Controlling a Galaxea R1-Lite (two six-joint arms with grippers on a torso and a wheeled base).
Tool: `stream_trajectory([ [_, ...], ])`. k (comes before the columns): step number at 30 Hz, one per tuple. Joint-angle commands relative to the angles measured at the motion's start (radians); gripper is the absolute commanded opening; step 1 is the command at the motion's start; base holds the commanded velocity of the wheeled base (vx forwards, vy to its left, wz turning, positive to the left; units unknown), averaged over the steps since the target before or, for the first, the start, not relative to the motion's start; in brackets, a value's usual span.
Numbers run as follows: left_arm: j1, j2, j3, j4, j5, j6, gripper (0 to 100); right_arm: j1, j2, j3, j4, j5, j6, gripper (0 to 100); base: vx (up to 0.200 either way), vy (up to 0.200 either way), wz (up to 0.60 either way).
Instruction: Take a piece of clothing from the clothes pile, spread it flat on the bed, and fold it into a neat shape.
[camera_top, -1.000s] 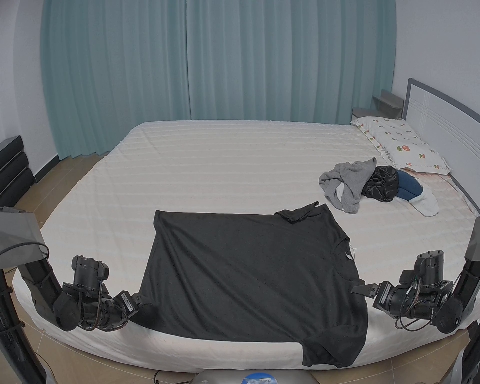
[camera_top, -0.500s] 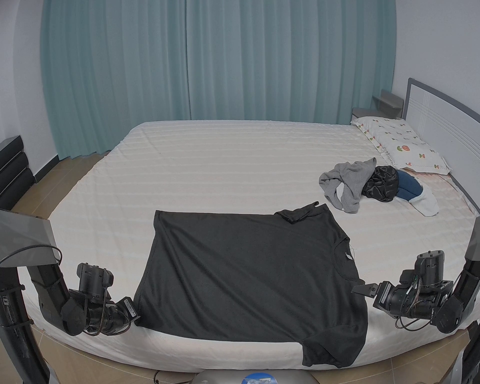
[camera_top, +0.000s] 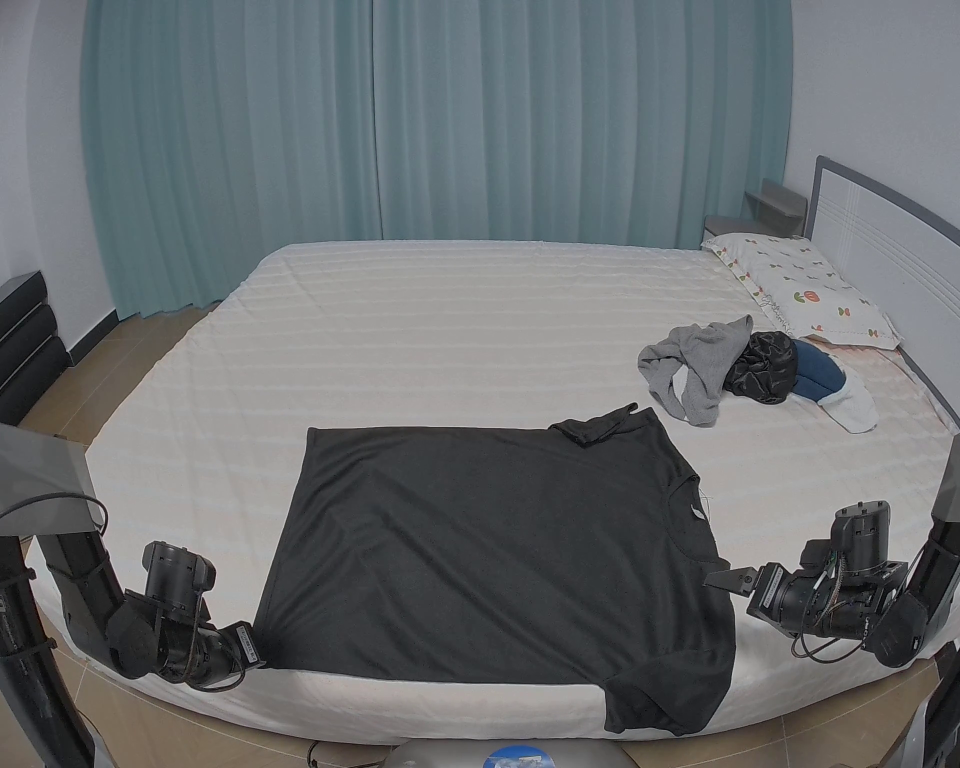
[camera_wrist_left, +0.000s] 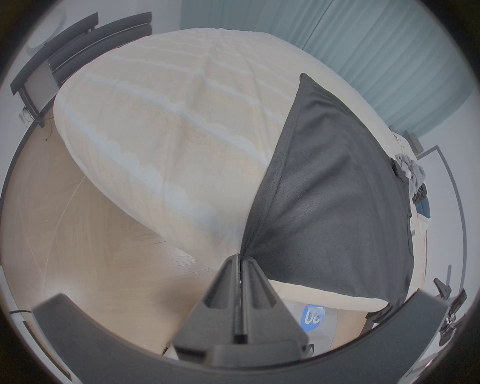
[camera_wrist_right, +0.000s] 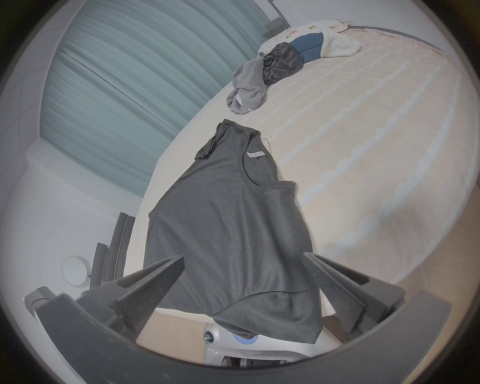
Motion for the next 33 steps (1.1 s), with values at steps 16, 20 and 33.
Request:
stream_trajectory([
  [16,0.024,-0.06,0.005,0.1,0.001,0.088,0,-0.007,0.123,0.091,-0.003,0.043,-0.202,100,0.0,0.0,0.0],
  [20,0.04,-0.06,0.0,0.1,0.001,0.089,0,-0.033,0.18,0.094,-0.056,0.065,-0.218,100,0.0,0.0,0.0],
  [33,0.036,-0.06,-0.002,0.099,0.001,0.094,0,-0.061,0.39,0.105,-0.388,0.066,-0.206,100,0.0,0.0,0.0],
])
